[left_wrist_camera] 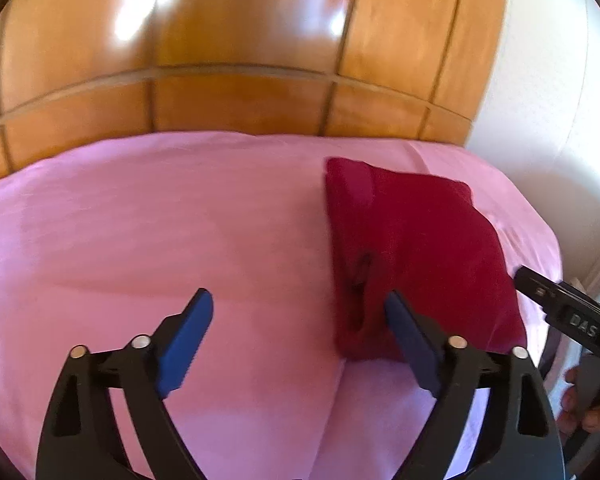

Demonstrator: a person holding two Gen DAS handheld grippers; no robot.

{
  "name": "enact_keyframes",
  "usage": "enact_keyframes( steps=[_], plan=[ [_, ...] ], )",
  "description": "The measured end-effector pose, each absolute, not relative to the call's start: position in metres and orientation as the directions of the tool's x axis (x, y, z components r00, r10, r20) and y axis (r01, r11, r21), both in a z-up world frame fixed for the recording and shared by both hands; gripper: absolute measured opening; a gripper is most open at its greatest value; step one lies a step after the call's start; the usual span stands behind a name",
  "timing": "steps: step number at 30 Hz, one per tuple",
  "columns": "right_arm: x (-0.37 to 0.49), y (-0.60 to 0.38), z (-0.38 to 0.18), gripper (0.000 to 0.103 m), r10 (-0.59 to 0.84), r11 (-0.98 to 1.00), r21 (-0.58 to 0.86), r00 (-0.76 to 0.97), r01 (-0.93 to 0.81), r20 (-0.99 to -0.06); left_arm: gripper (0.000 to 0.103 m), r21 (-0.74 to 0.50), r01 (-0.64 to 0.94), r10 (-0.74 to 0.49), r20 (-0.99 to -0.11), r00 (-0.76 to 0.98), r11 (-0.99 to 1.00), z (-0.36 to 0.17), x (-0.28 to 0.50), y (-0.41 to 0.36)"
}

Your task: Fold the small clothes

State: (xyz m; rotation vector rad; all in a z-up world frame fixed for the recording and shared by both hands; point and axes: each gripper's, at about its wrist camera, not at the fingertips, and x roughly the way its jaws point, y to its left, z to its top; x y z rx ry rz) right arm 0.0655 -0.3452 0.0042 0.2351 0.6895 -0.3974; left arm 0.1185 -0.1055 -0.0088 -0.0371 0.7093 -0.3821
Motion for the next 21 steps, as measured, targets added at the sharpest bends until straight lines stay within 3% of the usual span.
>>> enact_keyframes(
  steps=[8,21],
  plan=[
    [0.035,-0.311,0.012,0.101,-0.37,0.887,-0.003,0.707,0.461,-0.603,0.099,-0.034,0.238,-0.21,-0.603,0.77,0.971,-0.001,0.078,-0.1],
    [0.019,-0.303,0.011,0.101,-0.367,0.893,-0.012,0.712,0.45,-0.599,0.099,-0.021,0.249,-0.214,-0.586,0.782,0.968,0.015,0.055,-0.109]
  ],
)
